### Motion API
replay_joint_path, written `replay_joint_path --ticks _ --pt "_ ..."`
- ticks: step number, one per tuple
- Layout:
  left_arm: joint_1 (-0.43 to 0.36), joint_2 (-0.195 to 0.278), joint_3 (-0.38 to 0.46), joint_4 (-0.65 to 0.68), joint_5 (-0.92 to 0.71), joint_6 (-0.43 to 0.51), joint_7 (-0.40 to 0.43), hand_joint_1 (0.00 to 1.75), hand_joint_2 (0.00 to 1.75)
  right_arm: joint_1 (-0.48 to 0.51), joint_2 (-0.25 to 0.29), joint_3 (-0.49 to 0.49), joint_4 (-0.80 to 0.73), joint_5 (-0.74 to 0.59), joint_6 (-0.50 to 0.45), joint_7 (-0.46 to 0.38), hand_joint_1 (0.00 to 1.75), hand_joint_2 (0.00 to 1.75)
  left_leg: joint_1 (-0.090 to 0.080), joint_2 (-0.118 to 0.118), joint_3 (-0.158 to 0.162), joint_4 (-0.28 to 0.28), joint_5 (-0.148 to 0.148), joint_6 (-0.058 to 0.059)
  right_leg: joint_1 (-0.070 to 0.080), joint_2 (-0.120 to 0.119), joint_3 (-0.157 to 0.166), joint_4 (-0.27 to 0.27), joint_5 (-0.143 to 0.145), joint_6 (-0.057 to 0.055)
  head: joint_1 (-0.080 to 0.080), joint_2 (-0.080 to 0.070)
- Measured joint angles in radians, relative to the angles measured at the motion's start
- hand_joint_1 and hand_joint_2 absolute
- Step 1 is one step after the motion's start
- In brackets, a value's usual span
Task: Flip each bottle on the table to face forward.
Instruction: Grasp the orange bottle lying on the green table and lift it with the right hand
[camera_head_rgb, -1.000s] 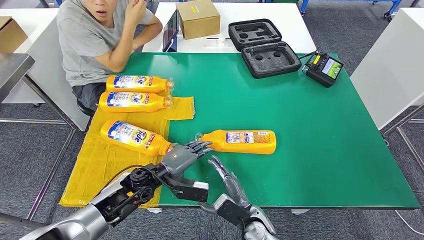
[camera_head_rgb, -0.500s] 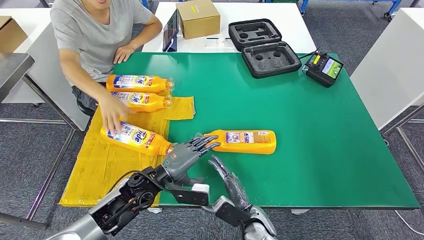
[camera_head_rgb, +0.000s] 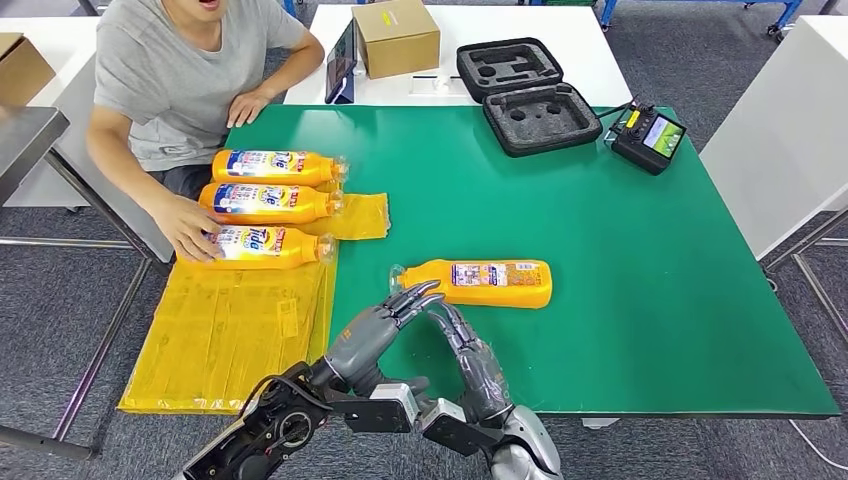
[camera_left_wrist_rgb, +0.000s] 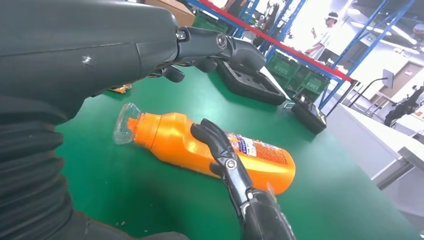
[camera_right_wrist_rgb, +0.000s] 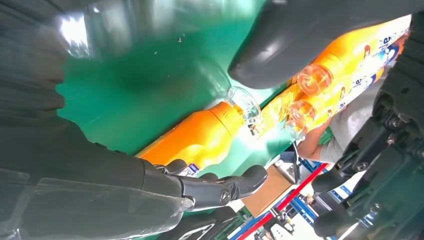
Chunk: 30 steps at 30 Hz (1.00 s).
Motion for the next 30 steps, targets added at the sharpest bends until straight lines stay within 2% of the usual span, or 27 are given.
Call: replay_joint_path --ticks 9,12,15,19,22,24,26,28,30 --pt "0.009 -0.003 0.01 -0.009 0.003 0.0 -0.003 0.0 1.75 0.002 0.0 -0.004 -0.001 0.004 -0.003 0.0 0.0 1.75 0.0 0.0 0.0 0.0 0.0 0.0 0.0 0.0 0.0 0.0 0.0 0.0 0.0 0.0" --pt "0.026 -0.016 0.025 -0.017 0.032 -0.003 -0.035 0.0 1.75 0.016 0.001 -0.021 -0.025 0.028 -0.029 0.0 0.0 1.75 0.0 0.0 0.0 0.0 0.0 0.0 0.0 0.0 0.0 0.0 0.0 0.0 0.0 0.0" --pt "0.06 -0.045 0.05 -0.032 0.071 -0.015 -0.089 0.0 1.75 0.053 0.003 -0.078 -0.103 0.097 -0.044 0.002 0.0 1.75 0.0 0.0 -0.001 0.0 0.0 0.0 0.0 0.0 0.0 0.0 0.0 0.0 0.0 0.0" --pt "0.084 -0.078 0.076 -0.035 0.092 -0.024 -0.132 0.0 1.75 0.121 0.006 -0.193 -0.246 0.22 0.009 0.016 0.0 1.75 -0.001 0.0 -0.001 0.0 -0.001 0.0 -0.001 0.0 -0.001 -0.001 0.0 0.0 0.0 0.0" --pt "0.097 -0.091 0.094 -0.03 0.102 -0.015 -0.153 0.0 1.75 0.163 0.0 -0.274 -0.325 0.227 0.034 0.032 0.0 1.75 -0.001 0.0 -0.001 0.0 -0.001 0.0 0.0 0.0 -0.001 -0.001 0.0 0.0 0.0 0.0" --pt "0.105 -0.096 0.104 -0.024 0.117 -0.009 -0.168 0.0 1.75 0.181 -0.01 -0.321 -0.351 0.317 -0.026 0.077 0.0 1.75 -0.001 0.0 -0.001 0.0 -0.001 0.0 0.0 0.0 -0.001 -0.001 0.0 0.0 0.0 0.0" --pt "0.109 -0.098 0.109 -0.013 0.142 -0.001 -0.18 0.0 1.75 0.188 -0.027 -0.358 -0.365 0.488 -0.092 0.133 0.0 1.75 -0.001 0.0 -0.001 0.0 -0.001 0.0 0.0 0.001 -0.001 -0.001 0.0 0.001 0.0 0.0" --pt "0.109 -0.099 0.11 -0.004 0.169 0.006 -0.185 0.0 1.75 0.188 -0.047 -0.381 -0.373 0.624 -0.114 0.172 0.0 1.75 -0.001 0.0 -0.001 0.0 -0.001 0.0 0.0 0.002 -0.001 -0.001 0.001 0.001 0.0 0.0" --pt "0.108 -0.099 0.11 0.004 0.191 0.012 -0.187 0.0 1.75 0.181 -0.066 -0.396 -0.373 0.689 -0.117 0.199 0.0 1.75 -0.001 0.0 -0.001 0.0 -0.001 0.0 0.0 0.002 -0.001 -0.001 0.001 0.001 0.0 0.0"
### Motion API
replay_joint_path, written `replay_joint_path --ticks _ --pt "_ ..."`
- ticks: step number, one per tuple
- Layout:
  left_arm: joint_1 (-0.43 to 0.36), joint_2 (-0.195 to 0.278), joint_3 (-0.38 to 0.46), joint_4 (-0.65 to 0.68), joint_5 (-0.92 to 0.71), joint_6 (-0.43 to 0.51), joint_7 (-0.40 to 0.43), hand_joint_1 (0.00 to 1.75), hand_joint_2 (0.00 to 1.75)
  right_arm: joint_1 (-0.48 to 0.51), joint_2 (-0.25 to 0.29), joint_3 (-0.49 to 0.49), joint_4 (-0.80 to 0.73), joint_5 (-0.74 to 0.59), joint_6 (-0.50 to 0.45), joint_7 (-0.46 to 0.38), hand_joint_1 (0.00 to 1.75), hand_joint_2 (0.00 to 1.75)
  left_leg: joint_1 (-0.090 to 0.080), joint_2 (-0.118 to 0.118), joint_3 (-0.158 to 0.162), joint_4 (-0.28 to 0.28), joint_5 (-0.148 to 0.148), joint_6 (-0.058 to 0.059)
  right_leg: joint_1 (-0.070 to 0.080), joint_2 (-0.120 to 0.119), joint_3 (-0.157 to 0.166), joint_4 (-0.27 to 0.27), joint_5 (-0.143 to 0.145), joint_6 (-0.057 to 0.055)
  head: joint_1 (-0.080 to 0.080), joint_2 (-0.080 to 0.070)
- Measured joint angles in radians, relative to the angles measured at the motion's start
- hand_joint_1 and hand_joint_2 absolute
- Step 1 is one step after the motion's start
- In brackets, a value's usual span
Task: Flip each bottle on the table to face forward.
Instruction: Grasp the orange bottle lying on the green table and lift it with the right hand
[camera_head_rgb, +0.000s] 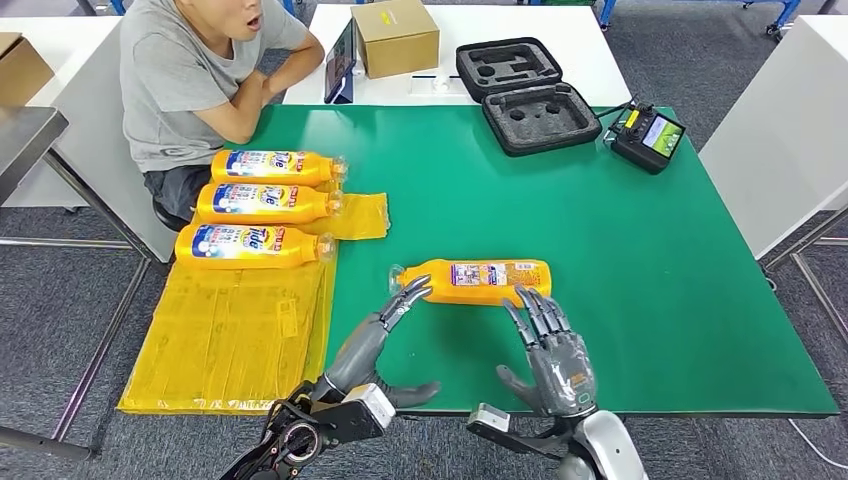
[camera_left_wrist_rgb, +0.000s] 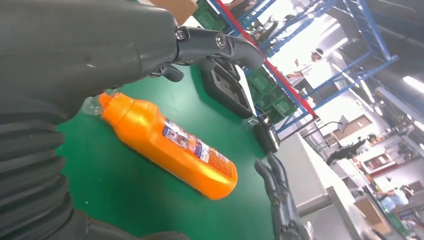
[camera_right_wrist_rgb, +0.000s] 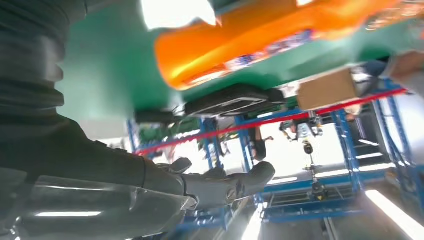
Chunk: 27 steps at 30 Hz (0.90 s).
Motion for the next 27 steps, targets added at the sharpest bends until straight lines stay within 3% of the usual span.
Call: replay_joint_path --ticks 12,20,27 --pt "-0.013 -0.004 -0.001 0.02 0.015 0.006 -0.003 0.0 1.75 -0.077 -0.055 -0.016 0.033 0.072 -0.004 0.045 0.0 1.75 0.0 0.001 0.0 0.0 0.0 0.0 0.0 0.001 0.0 0.0 0.0 0.0 0.0 0.0" --pt "-0.013 -0.006 0.002 0.011 0.026 0.119 -0.006 0.0 1.75 -0.161 -0.087 -0.016 0.156 0.051 -0.004 0.08 0.0 1.75 0.0 0.001 0.0 0.0 0.0 0.0 0.0 0.001 0.0 0.0 0.001 -0.001 0.0 0.0" --pt "-0.013 -0.008 0.005 0.006 0.035 0.129 -0.006 0.0 1.75 -0.197 -0.1 -0.016 0.217 0.05 -0.004 0.08 0.0 1.75 0.0 0.001 0.0 0.0 0.0 0.0 0.0 0.001 0.0 0.0 0.002 -0.001 0.0 0.0"
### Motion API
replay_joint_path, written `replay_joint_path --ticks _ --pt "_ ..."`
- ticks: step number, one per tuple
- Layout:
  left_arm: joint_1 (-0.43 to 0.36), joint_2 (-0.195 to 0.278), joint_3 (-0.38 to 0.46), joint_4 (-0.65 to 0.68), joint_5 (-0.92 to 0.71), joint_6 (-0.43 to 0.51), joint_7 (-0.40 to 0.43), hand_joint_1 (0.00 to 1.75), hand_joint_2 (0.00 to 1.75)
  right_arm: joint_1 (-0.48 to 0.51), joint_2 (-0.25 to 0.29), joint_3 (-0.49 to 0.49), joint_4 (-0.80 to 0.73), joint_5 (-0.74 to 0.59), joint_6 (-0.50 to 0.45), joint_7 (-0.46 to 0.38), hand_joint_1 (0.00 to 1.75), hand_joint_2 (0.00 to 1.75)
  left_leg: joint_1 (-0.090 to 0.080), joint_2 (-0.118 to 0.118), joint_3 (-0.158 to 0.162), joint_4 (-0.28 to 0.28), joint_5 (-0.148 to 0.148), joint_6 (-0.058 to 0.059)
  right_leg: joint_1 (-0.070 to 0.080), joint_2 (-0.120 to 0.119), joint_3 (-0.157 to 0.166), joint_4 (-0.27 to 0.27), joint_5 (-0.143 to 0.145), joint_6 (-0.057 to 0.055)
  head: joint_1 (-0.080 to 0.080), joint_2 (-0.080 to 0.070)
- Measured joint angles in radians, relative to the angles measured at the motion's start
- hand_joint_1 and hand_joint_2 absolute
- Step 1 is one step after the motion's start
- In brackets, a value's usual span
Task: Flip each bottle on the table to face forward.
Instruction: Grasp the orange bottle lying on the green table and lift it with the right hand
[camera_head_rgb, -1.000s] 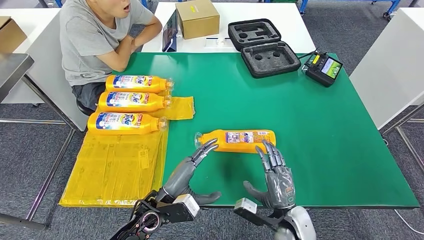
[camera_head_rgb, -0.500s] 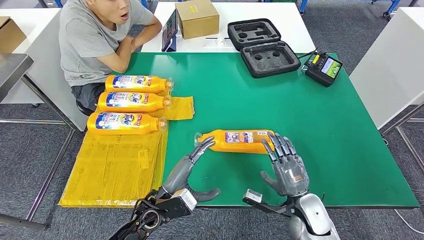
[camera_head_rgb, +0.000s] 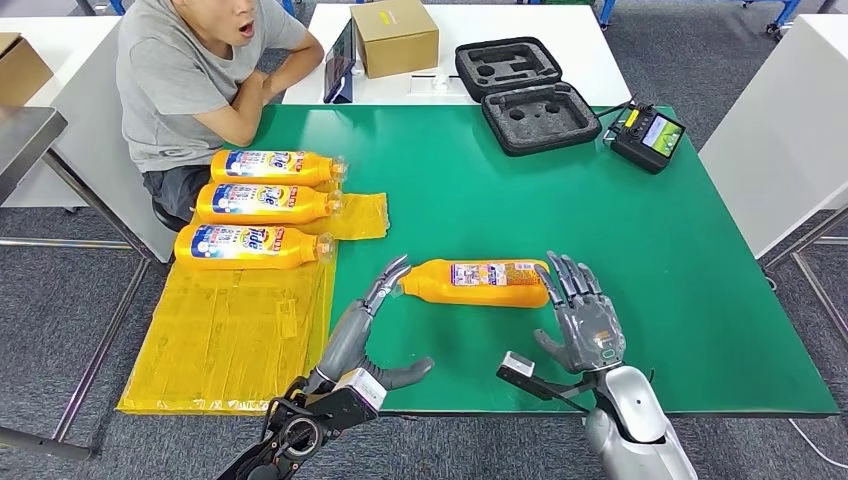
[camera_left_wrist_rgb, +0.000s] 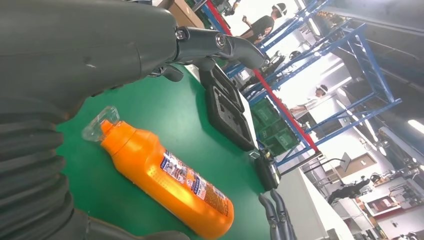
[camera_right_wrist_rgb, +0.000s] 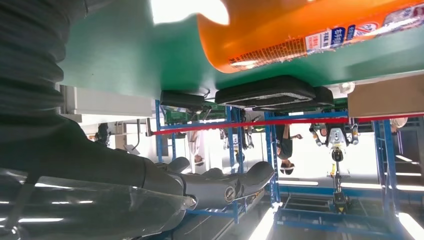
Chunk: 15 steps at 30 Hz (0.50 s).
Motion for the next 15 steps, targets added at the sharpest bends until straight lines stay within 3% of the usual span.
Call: replay_joint_path --ticks 15 --pt "-0.001 0.0 0.0 -0.002 0.012 0.048 0.0 0.0 1.75 -0.041 -0.013 0.0 0.057 0.005 0.0 -0.003 0.0 1.75 0.0 0.0 0.0 0.0 0.0 0.0 0.0 0.0 0.0 0.0 0.0 0.0 0.0 0.0"
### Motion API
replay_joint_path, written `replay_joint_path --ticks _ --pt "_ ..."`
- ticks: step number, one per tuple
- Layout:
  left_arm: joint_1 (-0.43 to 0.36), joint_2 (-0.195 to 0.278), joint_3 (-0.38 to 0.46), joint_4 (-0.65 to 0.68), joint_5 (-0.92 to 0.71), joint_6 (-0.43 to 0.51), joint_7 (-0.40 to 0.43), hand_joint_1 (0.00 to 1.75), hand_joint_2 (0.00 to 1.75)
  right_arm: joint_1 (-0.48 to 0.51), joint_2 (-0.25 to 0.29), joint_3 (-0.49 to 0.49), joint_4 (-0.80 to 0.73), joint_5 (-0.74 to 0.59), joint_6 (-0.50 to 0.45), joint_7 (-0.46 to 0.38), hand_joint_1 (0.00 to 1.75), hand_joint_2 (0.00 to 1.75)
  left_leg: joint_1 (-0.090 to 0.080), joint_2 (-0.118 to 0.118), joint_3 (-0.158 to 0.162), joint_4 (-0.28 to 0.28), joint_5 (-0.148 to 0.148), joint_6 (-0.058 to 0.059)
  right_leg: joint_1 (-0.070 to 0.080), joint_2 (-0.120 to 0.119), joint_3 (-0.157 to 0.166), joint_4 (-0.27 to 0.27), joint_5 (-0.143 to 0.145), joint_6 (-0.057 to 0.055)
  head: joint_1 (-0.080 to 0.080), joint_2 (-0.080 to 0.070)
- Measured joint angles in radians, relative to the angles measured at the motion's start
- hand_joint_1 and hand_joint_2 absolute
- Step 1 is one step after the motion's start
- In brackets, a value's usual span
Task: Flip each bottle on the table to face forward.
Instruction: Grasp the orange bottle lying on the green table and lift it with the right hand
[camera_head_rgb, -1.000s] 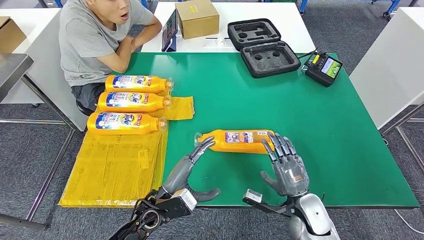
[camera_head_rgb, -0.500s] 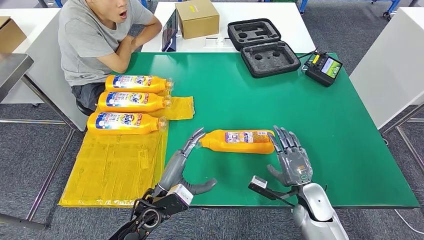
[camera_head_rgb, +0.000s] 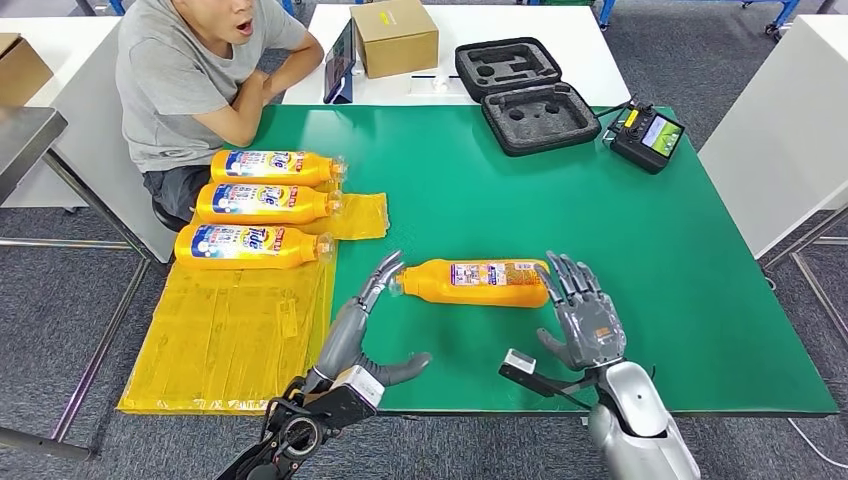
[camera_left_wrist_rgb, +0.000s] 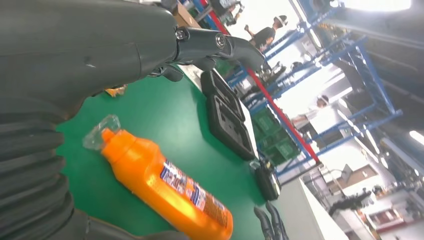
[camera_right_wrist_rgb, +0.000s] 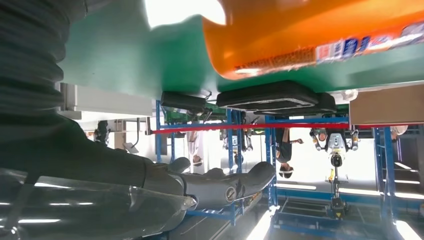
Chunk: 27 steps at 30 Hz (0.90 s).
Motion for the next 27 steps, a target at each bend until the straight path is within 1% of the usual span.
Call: replay_joint_path --ticks 6,10,15,19,23,27 --pt "-0.004 -0.002 0.002 0.0 0.036 0.055 0.0 0.0 1.75 -0.064 -0.011 0.0 0.082 -0.055 0.0 -0.036 0.0 1.75 0.0 0.0 0.0 0.0 0.0 0.0 0.0 0.0 0.0 0.0 0.0 0.0 0.0 0.0" --pt "-0.006 -0.014 0.021 -0.002 0.061 0.089 0.0 0.0 1.75 -0.105 0.001 0.007 0.155 -0.041 0.0 -0.043 0.0 1.75 0.0 0.001 -0.001 0.0 0.0 0.0 0.0 0.0 0.0 0.0 0.0 0.0 0.0 0.0" --pt "-0.007 -0.029 0.043 -0.002 0.063 0.101 0.0 0.0 1.75 -0.158 0.052 0.046 0.235 0.044 0.0 -0.027 0.0 1.75 0.001 0.002 0.0 0.0 0.0 0.0 0.001 0.001 0.0 0.0 0.0 0.0 0.0 0.0" --pt "-0.016 -0.039 0.043 0.005 0.064 0.104 0.0 0.0 1.75 -0.188 0.105 0.09 0.262 0.062 0.0 -0.04 0.0 1.75 0.001 0.002 0.0 0.0 0.0 0.0 0.001 0.001 -0.001 0.001 0.0 0.0 0.0 0.0" --pt "-0.034 -0.051 0.043 0.021 0.068 0.106 0.0 0.0 1.75 -0.22 0.148 0.131 0.299 0.053 0.001 -0.045 0.0 1.75 0.001 0.002 0.0 0.0 0.001 0.0 0.001 0.001 -0.001 0.0 0.0 0.0 0.0 0.0" --pt "-0.041 -0.056 0.043 0.033 0.075 0.119 0.0 0.0 1.75 -0.247 0.167 0.153 0.354 0.001 0.002 -0.078 0.0 1.75 0.0 0.002 0.0 0.0 0.001 0.0 0.0 0.001 -0.001 0.0 0.0 0.0 0.0 0.0"
